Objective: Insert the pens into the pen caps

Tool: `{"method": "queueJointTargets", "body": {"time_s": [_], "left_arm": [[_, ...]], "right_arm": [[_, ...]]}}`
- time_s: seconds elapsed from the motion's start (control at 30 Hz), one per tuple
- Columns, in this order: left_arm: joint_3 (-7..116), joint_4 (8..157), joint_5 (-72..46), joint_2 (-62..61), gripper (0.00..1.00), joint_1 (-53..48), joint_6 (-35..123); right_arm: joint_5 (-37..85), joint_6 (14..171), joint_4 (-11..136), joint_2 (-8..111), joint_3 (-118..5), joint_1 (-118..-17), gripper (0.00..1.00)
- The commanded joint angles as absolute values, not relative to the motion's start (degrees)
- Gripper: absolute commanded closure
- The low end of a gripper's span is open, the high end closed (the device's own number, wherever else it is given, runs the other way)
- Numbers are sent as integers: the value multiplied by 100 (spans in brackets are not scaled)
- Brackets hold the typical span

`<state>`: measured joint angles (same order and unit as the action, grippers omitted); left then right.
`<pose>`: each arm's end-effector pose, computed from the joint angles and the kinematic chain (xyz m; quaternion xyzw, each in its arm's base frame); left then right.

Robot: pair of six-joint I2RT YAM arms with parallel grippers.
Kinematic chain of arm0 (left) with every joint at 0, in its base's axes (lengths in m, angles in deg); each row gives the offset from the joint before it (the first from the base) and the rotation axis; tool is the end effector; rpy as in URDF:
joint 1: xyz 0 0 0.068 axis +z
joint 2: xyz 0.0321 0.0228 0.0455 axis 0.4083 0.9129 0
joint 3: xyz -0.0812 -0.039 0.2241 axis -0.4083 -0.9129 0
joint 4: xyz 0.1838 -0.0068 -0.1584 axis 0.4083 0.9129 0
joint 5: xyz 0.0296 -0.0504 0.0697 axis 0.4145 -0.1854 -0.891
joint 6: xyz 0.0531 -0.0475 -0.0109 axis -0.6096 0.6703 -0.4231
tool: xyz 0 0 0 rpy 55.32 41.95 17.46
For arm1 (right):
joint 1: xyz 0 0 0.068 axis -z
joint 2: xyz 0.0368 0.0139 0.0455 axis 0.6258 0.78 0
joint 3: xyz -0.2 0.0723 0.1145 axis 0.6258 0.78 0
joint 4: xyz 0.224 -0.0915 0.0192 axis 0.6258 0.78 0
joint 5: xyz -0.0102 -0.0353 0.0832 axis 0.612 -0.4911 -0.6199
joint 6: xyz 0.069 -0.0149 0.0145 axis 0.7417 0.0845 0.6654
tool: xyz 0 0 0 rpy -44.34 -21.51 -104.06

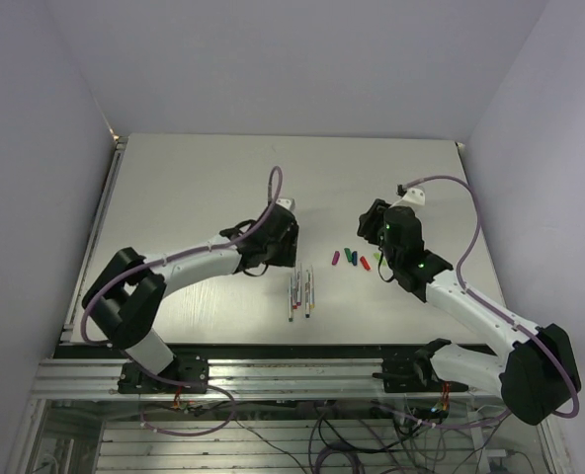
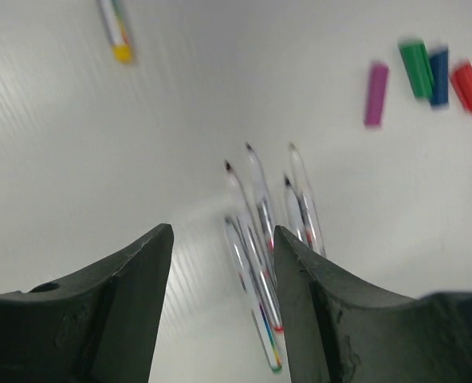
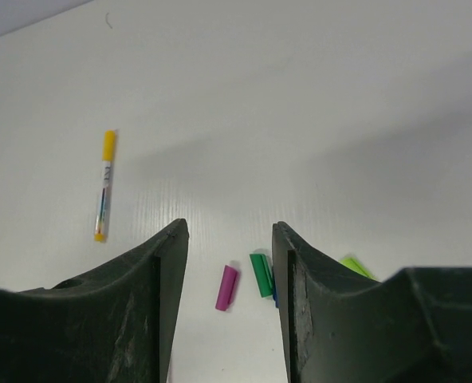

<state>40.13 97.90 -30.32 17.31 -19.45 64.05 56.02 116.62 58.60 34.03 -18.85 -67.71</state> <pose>0.2518 -0.2264 0.1660 0.0650 0.9291 -0.1605 0.3269 0.2438 0.1072 0.2304 0.1310 0.8090 0.1239 0.5594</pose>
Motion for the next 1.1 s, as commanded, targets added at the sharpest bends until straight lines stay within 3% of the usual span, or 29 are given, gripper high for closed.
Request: {"method": "queueJointTargets", "body": {"time_s": [0.0,0.23,1.07], "left_arm": [[3918,10496,-3488,1290,37,-2425,6371],[3811,10829,-3800,1251,47,-2958,6529],[3660,10593,-3750,1868,50,-3402,6737]], "right_arm": [[5738,11801,5822,3223,-1683,-6764,55],[5585,11911,5834,3199,-1609,-6765,56],[5518,11939,5989,3192,-1608,-6760,57]]}}
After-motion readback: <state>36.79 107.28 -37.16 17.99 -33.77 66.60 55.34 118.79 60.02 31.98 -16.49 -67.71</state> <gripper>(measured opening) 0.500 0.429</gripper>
